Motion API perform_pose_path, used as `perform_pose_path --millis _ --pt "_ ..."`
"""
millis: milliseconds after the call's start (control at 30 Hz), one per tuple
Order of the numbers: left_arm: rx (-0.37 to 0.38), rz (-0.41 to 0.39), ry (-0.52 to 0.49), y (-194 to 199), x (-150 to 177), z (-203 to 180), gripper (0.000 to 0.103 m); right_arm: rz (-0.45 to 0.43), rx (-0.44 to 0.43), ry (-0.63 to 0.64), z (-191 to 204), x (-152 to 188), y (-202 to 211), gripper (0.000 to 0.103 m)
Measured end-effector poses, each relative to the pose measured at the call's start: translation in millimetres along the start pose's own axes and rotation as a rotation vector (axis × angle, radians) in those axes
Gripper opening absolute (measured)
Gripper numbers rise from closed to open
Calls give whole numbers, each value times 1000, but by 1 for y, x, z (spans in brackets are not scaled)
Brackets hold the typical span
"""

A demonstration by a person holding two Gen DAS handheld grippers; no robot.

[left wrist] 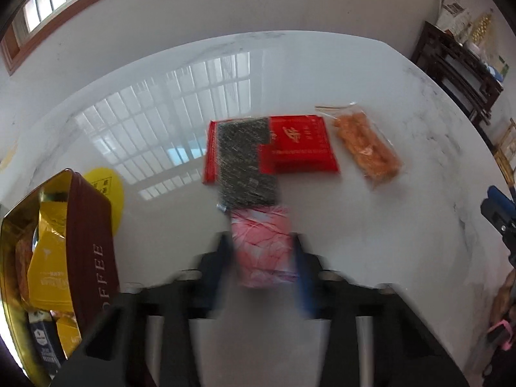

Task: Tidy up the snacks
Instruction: 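Grasp the pink wrapped block with the left tool, then carry the pink block over the tin with the left tool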

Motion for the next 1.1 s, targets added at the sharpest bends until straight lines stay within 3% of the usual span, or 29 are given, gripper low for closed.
perform_pose_path --millis 167,400,733,1100 --pt "-11 -33 -4 5 16 -10 32 10 -7 -19 -4 0 -3 67" --pt "46 -101 54 30 45 -21 32 14 -22 -71 -13 0 -4 68" --pt "8 -185 109 79 72 -9 32 20 -2 -72 -12 1 -5 67" --pt "-12 -223 165 112 97 17 32 40 30 -66 -11 2 -9 67"
Point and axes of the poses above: each gripper's, at about its wrist camera, not at the fingertips, and y roughly against the way its jaws point, z to its left, x to its underside, the point moved 7 cm from there along -y, roughly the way its jaws point, and after that the axes turned 8 degrees about z, right-handed, at the moved point
